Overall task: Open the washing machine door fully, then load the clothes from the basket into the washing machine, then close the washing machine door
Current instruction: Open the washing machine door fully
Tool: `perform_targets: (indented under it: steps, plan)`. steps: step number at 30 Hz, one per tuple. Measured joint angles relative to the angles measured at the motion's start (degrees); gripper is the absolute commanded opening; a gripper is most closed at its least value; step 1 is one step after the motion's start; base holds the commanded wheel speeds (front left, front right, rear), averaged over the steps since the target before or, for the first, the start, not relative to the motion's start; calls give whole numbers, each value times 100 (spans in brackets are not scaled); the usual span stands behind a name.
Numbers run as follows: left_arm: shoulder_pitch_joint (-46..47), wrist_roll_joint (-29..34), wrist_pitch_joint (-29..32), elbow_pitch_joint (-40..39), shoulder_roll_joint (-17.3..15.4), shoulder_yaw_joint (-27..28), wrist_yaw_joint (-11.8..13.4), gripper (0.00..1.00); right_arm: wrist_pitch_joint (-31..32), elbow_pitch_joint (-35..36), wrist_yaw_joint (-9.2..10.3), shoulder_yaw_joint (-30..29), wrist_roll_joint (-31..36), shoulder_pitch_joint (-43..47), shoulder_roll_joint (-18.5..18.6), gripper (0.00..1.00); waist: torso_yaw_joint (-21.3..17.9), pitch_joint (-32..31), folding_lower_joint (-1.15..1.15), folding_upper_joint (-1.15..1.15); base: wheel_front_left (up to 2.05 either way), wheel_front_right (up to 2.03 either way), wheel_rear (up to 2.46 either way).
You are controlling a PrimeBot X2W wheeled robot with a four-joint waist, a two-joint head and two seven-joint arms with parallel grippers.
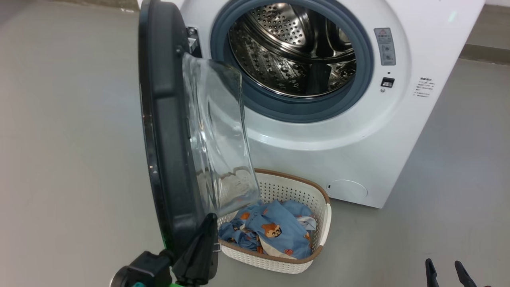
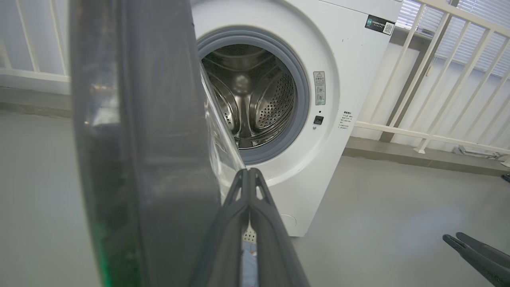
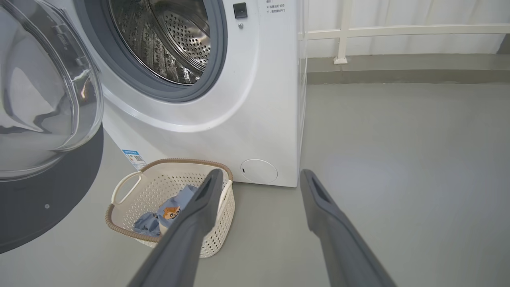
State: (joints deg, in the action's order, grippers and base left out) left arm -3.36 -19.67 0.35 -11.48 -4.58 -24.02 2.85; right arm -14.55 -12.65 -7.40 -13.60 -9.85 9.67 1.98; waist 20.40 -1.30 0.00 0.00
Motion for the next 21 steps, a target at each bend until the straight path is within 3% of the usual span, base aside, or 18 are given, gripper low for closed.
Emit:
perform_targets:
  steps: [11,21]
  plan:
    - [133,52,1,130,98,-23,220,0,0,-1,0,65,-40,-2,-1,100,357,38,0,0,0,0,0]
    - [138,-32,-108,370,86,375,424,0,0,-35,0,188,-89,-3,-1,100,746,61,0,0,0,0,0]
